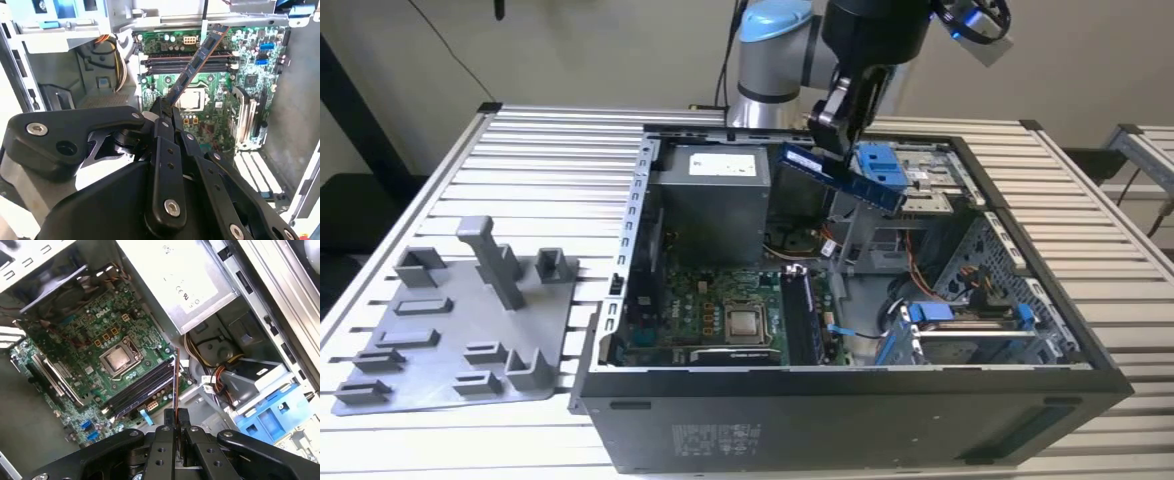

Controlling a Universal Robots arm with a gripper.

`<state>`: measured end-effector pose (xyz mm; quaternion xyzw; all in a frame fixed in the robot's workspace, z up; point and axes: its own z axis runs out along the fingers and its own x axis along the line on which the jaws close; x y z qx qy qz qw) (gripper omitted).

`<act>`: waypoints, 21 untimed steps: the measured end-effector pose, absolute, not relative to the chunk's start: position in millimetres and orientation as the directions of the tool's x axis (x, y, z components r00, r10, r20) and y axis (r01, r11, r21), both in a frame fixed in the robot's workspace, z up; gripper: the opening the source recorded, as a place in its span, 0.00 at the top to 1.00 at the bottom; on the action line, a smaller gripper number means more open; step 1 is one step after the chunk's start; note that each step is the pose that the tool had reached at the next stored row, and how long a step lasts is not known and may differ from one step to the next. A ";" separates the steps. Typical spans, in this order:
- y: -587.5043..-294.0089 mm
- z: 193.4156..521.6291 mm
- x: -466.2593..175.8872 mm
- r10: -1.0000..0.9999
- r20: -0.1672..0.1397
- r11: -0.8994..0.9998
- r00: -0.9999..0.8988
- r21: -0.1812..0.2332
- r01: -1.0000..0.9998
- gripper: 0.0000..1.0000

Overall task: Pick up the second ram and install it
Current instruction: 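Insert the second ram into the second slot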

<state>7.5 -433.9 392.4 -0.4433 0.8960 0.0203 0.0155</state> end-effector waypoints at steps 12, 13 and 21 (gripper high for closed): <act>-433.9 392.0 7.5 -0.678 -0.046 0.734 -0.734 0.023 -0.679 0.86; -433.9 392.0 7.4 -0.667 -0.046 0.744 -0.744 0.023 -0.668 0.86; -434.1 391.9 7.5 -0.588 -0.045 0.808 -0.808 0.023 -0.589 0.86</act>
